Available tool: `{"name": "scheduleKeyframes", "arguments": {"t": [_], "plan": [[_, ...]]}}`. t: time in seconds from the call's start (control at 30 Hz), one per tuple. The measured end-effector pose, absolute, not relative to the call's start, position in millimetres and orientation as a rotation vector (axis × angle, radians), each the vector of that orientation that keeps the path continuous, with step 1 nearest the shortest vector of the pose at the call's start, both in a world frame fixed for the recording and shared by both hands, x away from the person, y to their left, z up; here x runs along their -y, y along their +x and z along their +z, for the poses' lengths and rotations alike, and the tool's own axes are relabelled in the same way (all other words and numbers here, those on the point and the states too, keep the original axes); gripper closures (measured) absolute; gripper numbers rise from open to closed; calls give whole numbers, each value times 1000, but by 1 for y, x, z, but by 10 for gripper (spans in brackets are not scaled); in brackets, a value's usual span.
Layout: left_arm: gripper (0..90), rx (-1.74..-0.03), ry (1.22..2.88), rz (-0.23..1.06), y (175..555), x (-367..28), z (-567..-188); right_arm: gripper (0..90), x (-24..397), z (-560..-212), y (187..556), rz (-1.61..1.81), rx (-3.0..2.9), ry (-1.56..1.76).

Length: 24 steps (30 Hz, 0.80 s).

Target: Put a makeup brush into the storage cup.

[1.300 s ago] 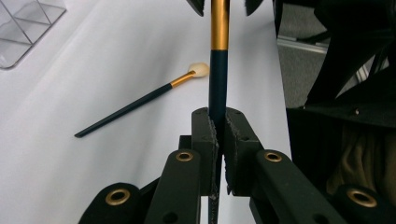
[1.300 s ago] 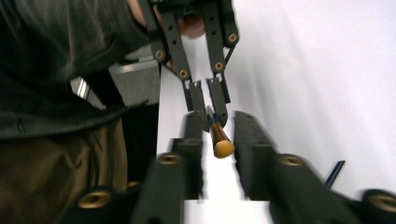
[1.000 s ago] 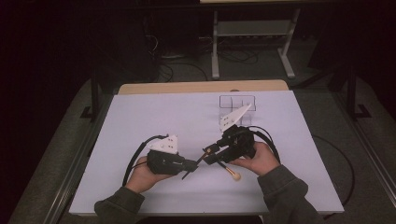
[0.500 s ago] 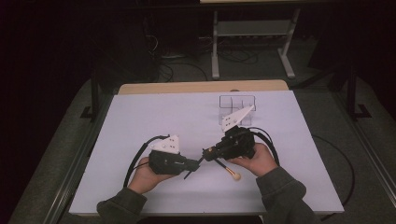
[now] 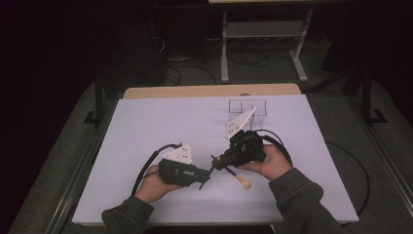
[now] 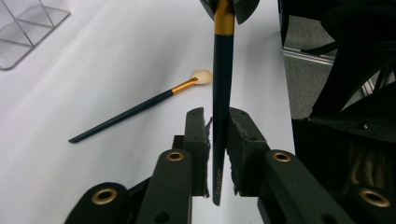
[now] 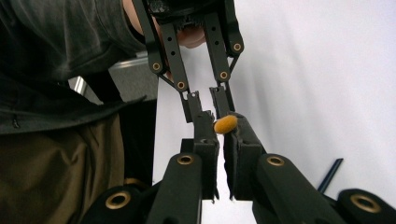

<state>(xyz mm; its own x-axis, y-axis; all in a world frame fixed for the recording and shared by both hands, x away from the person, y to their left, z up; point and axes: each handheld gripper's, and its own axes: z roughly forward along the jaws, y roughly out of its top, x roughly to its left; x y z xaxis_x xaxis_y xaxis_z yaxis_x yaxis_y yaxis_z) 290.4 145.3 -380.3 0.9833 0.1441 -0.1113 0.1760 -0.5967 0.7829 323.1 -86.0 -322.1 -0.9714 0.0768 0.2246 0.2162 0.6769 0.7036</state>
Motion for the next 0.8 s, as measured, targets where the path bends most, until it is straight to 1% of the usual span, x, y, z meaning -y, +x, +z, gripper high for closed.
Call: {"name": "scheduleKeyframes", "arguments": {"t": [0.07,0.2,0.27,0.4,0.5,0.6,0.8], "plan": [[826,-215,2223,-45,290,-145,-380,831,85,-321,323,-1173,2724,-233],[835,-232,2213,-34,291,-146,-380,820,86,-322,321,-1216,2714,-243],[837,-265,2187,-49,291,-147,-379,724,88,-323,319,-1280,2713,-298],[838,-301,2153,-45,292,-148,-379,692,89,-330,317,-1361,2675,-327],[838,-318,2132,-45,293,-149,-379,692,89,-336,315,-1394,2653,-355],[838,-331,2111,-53,295,-150,-380,713,89,-340,315,-1442,2631,-372],[838,-353,2086,-48,296,-150,-381,727,92,-342,317,-1495,2600,-406]]}}
